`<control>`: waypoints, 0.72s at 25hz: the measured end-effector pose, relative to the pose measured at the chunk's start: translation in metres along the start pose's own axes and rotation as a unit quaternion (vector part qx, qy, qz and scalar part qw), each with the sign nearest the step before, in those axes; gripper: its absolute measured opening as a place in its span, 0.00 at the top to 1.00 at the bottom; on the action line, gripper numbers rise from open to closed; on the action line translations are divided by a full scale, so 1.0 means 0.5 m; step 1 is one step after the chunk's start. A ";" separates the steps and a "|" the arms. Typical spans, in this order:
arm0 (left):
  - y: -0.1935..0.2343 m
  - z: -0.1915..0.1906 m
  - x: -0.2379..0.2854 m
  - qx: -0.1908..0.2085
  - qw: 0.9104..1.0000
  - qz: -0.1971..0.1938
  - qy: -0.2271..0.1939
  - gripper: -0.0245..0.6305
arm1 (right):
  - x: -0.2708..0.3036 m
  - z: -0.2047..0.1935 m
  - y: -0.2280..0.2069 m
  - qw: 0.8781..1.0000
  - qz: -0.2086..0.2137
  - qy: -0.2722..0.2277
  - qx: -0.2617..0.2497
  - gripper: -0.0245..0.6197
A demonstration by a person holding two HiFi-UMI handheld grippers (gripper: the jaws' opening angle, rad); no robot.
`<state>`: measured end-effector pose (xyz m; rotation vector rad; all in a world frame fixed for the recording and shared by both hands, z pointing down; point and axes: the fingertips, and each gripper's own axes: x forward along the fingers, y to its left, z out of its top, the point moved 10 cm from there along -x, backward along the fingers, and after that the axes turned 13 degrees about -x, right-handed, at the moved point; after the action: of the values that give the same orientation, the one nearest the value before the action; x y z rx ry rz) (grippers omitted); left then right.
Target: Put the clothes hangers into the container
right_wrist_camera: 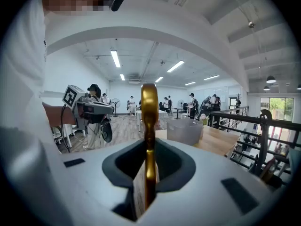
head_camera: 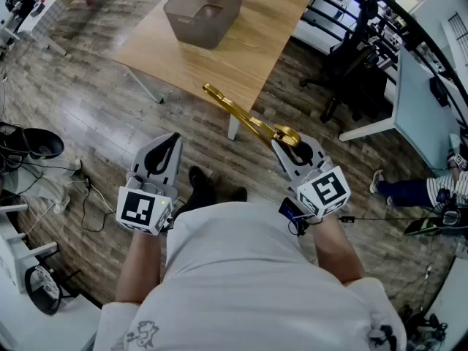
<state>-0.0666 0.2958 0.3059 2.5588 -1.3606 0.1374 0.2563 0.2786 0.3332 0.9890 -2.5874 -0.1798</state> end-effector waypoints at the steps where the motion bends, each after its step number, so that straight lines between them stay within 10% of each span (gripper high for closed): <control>1: 0.007 -0.003 0.002 -0.002 1.000 -0.001 0.001 0.95 | 0.008 0.001 -0.001 1.000 0.000 -0.001 -0.001 0.86; 18: 0.228 0.028 0.071 -0.010 0.999 -0.038 0.008 0.95 | 0.225 0.057 -0.024 1.000 -0.021 0.008 0.007 0.86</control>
<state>-0.1411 0.2023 0.3182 2.5834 -1.2498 0.1302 0.1754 0.1947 0.3362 1.0461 -2.5587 -0.1655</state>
